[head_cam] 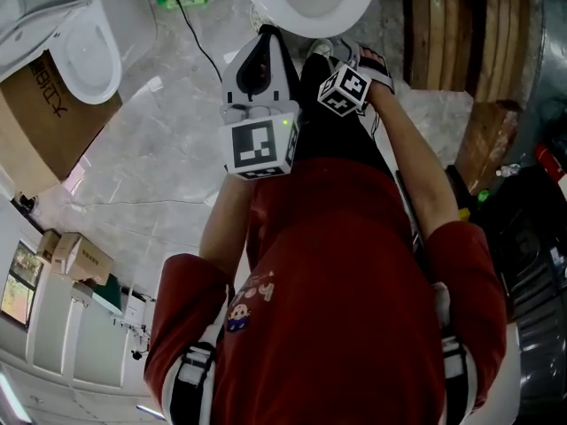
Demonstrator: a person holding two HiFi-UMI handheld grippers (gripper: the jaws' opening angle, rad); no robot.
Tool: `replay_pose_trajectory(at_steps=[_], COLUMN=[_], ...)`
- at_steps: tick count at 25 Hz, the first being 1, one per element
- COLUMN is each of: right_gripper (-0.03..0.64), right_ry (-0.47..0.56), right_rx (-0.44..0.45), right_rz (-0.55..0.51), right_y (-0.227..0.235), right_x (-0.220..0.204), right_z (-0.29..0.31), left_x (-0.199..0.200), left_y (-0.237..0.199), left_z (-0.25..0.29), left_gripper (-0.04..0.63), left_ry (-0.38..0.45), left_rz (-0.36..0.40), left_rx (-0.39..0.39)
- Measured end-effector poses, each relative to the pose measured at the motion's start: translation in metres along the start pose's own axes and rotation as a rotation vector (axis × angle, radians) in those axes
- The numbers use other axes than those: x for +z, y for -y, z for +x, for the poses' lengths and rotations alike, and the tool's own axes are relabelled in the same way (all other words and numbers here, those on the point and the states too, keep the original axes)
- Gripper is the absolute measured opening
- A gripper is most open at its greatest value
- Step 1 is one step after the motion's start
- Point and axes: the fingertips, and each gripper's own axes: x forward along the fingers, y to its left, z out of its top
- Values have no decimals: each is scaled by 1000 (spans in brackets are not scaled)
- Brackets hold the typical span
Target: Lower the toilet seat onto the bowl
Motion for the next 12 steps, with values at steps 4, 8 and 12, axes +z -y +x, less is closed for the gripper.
replay_pose_trajectory(at_steps=[4, 8, 12], right_gripper=[239, 238, 238], right_ry=[71, 173, 338], right_rx=[-27, -36, -56], right_rz=[202, 369, 501], right_y=[17, 42, 69], right_x=[4, 13, 34], right_z=[-43, -95, -152], left_x=[24, 52, 77], left_y=[11, 28, 38], left_z=[-22, -42, -62], left_gripper=[9, 9, 9], left_ry=[33, 76, 117], left_rz=[1, 13, 23], left_rx=[6, 13, 16])
